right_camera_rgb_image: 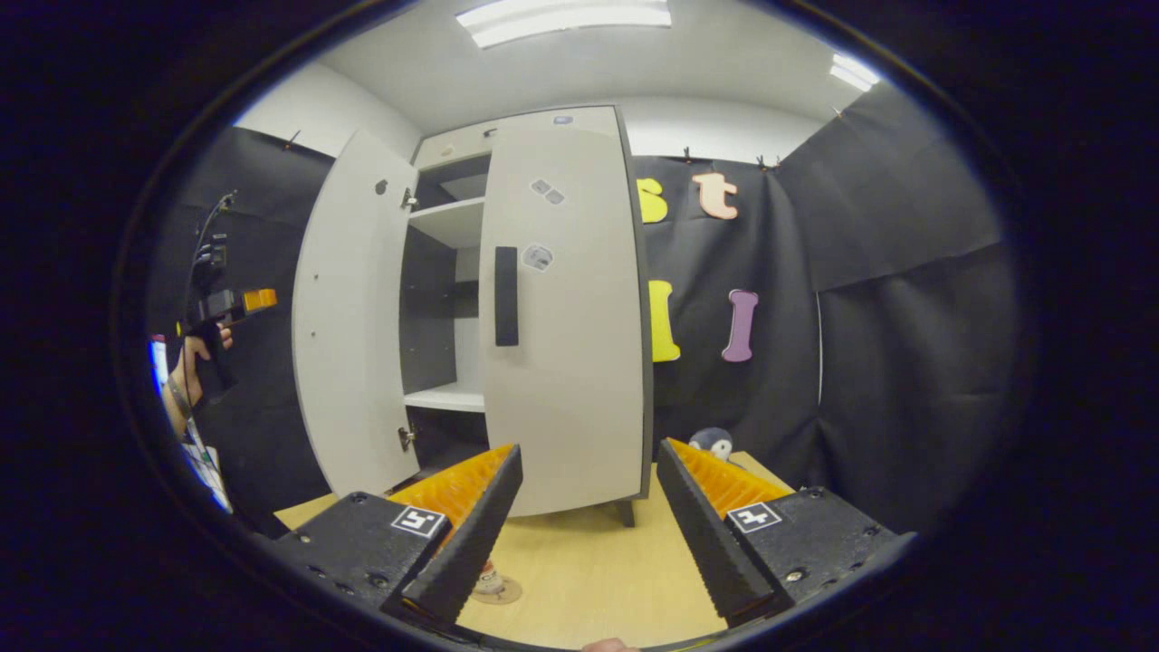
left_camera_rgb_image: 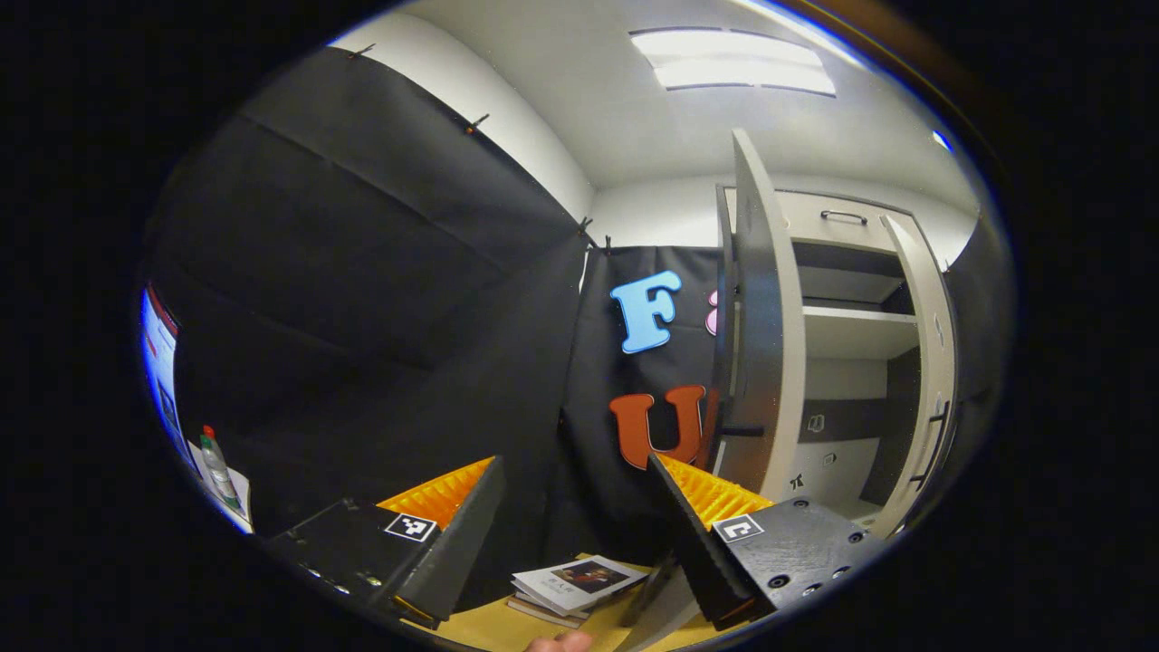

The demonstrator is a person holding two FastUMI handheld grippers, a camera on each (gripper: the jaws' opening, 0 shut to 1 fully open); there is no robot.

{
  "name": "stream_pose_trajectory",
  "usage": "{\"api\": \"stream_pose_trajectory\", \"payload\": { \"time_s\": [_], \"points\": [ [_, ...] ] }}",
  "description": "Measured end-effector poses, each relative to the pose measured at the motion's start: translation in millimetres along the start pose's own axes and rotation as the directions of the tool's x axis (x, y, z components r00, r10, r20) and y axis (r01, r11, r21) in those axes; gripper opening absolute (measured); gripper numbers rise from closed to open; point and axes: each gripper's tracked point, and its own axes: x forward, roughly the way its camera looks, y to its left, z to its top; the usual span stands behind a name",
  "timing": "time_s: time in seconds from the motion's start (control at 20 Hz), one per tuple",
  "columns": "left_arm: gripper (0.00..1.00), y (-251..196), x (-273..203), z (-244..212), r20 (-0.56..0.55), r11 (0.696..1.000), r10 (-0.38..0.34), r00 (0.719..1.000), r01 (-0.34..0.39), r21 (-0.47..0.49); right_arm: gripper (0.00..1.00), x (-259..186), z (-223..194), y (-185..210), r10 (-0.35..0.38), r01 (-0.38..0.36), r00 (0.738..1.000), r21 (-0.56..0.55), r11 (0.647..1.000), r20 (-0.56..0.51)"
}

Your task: Grasp the bottle in the cabinet with the left hand and place it on the coaster, then close the right door with the right hand and the left door with the left hand.

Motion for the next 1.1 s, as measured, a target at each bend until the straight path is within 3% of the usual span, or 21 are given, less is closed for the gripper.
{"api": "stream_pose_trajectory", "payload": {
  "time_s": [0.05,0.1,0.2,0.3,0.35,0.45,0.55,0.6,0.65,0.7,0.85,0.95,1.0,1.1],
  "points": [
    [0.99,-1,6,-3,-0.002,1.000,0.005,1.000,-0.005,0.031,0.94,-1,1,-4,-0.011,0.011,1.000,-0.005,1.000,0.005],
    [0.95,-4,9,-7,-0.001,0.998,0.008,1.000,-0.007,0.056,0.94,-3,2,-8,-0.021,0.021,1.000,-0.005,1.000,0.005],
    [0.99,-9,10,-19,-0.008,0.997,0.012,1.000,-0.012,0.079,0.98,-4,2,-14,-0.042,0.042,0.999,-0.010,0.999,0.005],
    [0.95,-11,7,-20,0.019,0.997,0.013,1.000,-0.015,0.076,0.98,-7,0,-21,-0.069,0.069,0.998,-0.027,0.997,-0.001],
    [0.99,-9,7,-18,0.024,0.998,0.013,1.000,-0.015,0.064,0.98,-8,-1,-22,-0.076,0.076,0.997,-0.033,0.997,-0.005],
    [0.99,-5,8,-19,0.015,0.999,0.006,1.000,-0.006,0.036,0.94,-9,0,-22,-0.077,0.077,0.997,-0.036,0.996,-0.003],
    [0.94,-3,9,-20,0.003,1.000,-0.009,1.000,0.009,-0.004,0.98,-9,2,-21,-0.078,0.078,0.997,-0.044,0.996,0.004],
    [0.99,1,11,-22,0.003,1.000,-0.015,1.000,0.015,-0.026,0.98,-11,3,-19,-0.076,0.077,0.997,-0.053,0.996,0.010],
    [0.94,6,11,-23,0.006,0.999,-0.022,1.000,0.023,-0.044,0.98,-12,3,-18,-0.073,0.074,0.997,-0.065,0.995,0.013],
    [0.94,8,12,-24,0.007,0.998,-0.035,0.999,0.035,-0.057,0.94,-13,3,-16,-0.069,0.069,0.998,-0.074,0.995,0.012],
    [0.99,9,12,-23,0.008,0.988,-0.120,0.993,0.121,-0.102,0.98,-13,4,-15,-0.063,0.064,0.998,-0.086,0.994,0.014],
    [0.94,6,15,-24,-0.004,0.976,-0.183,0.983,0.181,-0.120,0.98,-12,2,-15,-0.059,0.059,0.998,-0.085,0.995,0.004],
    [0.99,3,18,-26,-0.006,0.972,-0.205,0.979,0.203,-0.120,0.94,-13,3,-15,-0.060,0.061,0.998,-0.082,0.995,0.004],
    [0.94,-1,20,-28,0.000,0.966,-0.233,0.972,0.232,-0.110,0.98,-15,2,-21,-0.077,0.077,0.997,-0.081,0.994,0.003]
  ]
}}
